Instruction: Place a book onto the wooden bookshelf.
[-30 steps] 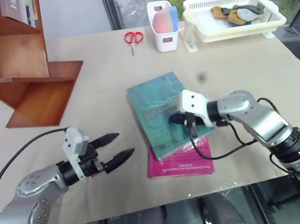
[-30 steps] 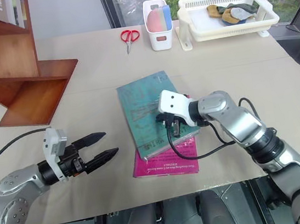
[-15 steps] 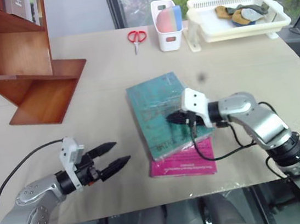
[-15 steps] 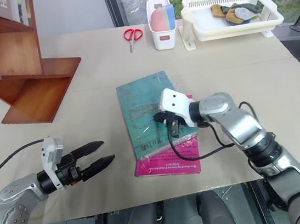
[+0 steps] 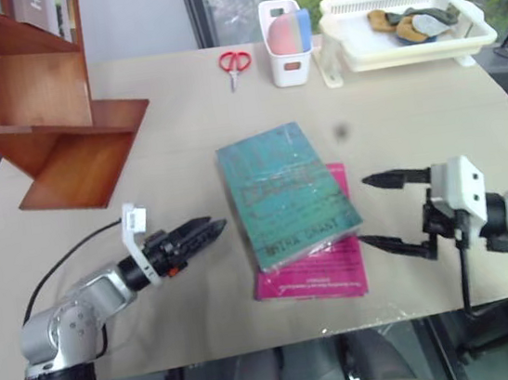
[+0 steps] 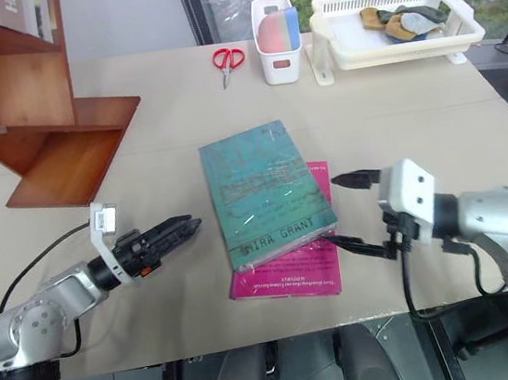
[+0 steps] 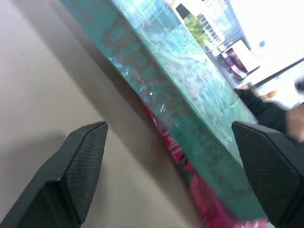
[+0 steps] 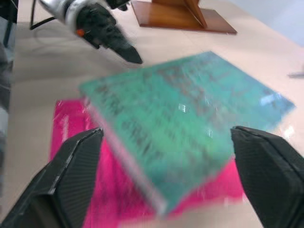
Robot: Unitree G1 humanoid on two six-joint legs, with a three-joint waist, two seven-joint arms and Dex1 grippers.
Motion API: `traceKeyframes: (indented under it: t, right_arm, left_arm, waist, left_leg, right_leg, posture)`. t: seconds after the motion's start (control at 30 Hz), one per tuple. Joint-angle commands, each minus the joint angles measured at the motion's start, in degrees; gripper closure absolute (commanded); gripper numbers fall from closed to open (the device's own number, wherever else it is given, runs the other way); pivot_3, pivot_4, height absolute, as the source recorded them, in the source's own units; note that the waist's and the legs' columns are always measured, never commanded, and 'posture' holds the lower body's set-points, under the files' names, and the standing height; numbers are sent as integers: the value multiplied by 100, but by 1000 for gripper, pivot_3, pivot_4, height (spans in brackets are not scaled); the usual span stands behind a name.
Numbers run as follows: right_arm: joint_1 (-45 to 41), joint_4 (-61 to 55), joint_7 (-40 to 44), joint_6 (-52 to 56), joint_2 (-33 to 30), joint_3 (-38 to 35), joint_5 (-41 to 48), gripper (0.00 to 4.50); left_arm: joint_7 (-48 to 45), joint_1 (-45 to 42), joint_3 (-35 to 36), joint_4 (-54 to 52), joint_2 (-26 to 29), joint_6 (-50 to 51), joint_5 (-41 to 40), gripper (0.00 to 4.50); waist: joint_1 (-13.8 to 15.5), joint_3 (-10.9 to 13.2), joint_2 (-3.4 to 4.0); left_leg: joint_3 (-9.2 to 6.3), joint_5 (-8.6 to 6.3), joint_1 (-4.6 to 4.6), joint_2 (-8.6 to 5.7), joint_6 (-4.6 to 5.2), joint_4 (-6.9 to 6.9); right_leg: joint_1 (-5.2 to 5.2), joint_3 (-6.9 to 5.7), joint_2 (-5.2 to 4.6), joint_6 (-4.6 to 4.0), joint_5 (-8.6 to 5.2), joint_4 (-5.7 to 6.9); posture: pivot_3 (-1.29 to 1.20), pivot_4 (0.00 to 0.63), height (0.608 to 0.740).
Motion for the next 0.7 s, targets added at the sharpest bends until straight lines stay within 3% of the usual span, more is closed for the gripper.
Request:
traceKeyframes:
  t: [0.03,0.4,0.7]
  right_arm:
    - [228,-476,-223,-461,84,-412,32,49]
    - [668,-973,-844,-583,97,-258,-137,49]
    - [721,-1032,-1039,-555,5,-161,-170,0]
  left_arm:
    - [413,-490,98,439,-238,799,-489,0]
    - [1251,-1739,277,1851,-880,1887,-620,0]
    - [1437,-1951,610,2072,-1077,2502,-770,3947]
  waist:
    - [-44,0,0]
    - [-1,-1,-1]
    - [-1,-2,-3]
  left_leg:
    - [0,0,1,1,0,3]
    - [-3,0,-2,1,-1,30]
    - [-5,0,-2,1,-2,36]
  right_leg:
    - [0,2,2,0,0,3]
    - [3,5,7,1,0,18]
    - [3,4,7,0,0,25]
  posture:
    - [0,150,740]
    - [0,150,740]
    - [0,150,740]
